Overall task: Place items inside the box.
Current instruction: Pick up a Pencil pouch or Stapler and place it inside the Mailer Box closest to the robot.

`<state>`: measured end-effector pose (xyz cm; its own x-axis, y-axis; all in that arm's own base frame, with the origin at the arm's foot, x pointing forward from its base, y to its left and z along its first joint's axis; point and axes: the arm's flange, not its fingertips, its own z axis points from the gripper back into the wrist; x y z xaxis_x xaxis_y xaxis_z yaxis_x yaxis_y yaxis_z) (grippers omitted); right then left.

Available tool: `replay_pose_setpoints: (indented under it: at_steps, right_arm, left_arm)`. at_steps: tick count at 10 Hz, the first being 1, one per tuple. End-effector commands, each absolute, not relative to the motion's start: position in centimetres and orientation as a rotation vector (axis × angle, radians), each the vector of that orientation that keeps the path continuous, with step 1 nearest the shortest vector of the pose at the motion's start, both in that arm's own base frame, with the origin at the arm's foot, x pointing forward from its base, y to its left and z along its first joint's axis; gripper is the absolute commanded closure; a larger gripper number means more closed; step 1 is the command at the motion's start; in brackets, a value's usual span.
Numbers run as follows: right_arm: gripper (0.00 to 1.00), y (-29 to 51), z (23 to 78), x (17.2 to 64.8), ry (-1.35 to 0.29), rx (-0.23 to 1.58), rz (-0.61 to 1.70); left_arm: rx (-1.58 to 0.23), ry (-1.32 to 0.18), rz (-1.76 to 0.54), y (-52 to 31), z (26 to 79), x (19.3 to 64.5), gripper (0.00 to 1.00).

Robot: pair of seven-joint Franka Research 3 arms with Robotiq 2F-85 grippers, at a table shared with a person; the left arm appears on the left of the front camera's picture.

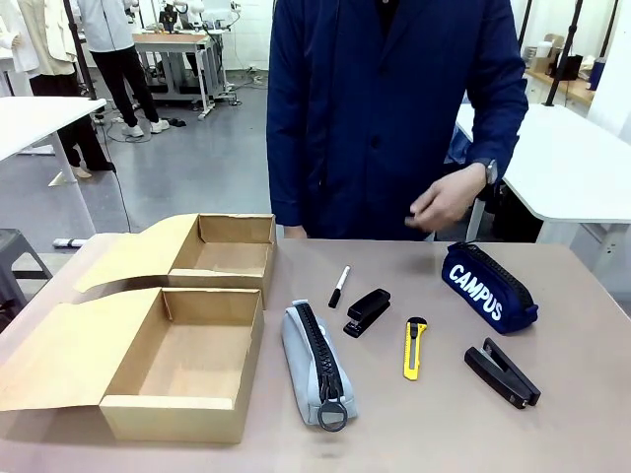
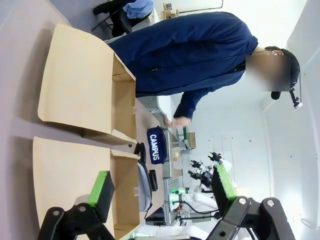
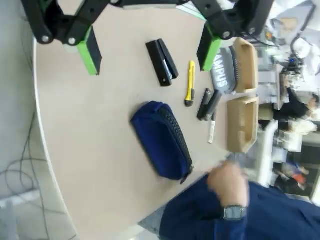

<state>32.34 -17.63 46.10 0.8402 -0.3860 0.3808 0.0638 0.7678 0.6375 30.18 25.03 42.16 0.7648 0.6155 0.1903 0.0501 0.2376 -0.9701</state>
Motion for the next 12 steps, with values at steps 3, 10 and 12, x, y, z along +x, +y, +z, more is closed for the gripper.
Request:
replay_pose_setpoints:
  at_steps: [3, 10, 12]
  right_arm:
    - [0.0, -15.9, 42.7, 32.0, -0.442, 0.626, -0.242]
    - [0.0, -29.0, 40.4, 23.4, -0.529, 0.734, -0.55]
    - [0.0, -26.6, 41.5, 25.5, -0.528, 0.698, -0.452]
  left_arm:
    - [-1.294, -0.628, 0.401, 25.1, 42.3, 29.9, 0.0]
    - [-1.294, -0.628, 0.401, 25.1, 42.3, 29.9, 0.0]
    - [-1.294, -0.628, 0.401, 25.1, 42.3, 29.9, 0.0]
